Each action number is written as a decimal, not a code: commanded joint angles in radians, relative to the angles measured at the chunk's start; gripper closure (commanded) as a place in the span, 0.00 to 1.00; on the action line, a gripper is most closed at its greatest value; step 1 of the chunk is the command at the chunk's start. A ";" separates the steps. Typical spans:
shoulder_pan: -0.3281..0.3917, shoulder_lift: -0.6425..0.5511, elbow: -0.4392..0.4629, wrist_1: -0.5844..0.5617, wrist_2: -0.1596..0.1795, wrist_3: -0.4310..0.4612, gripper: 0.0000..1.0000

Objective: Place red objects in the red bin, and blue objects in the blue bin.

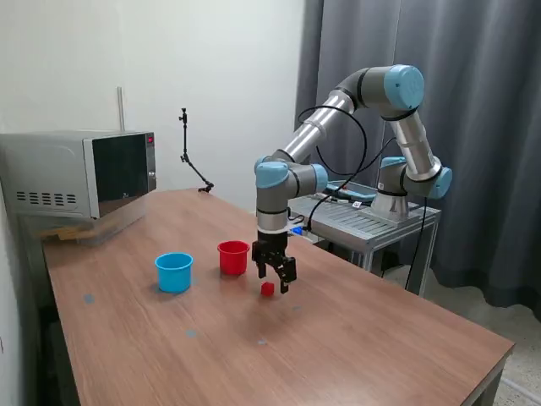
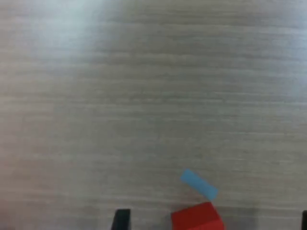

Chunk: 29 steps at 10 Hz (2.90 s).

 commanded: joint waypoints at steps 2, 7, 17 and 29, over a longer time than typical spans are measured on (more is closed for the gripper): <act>0.000 0.001 -0.034 0.025 -0.066 -0.066 0.00; 0.006 0.025 -0.050 0.027 -0.056 -0.078 0.00; 0.020 0.062 -0.070 0.041 -0.031 -0.103 0.00; 0.011 0.061 -0.076 0.051 -0.040 -0.098 1.00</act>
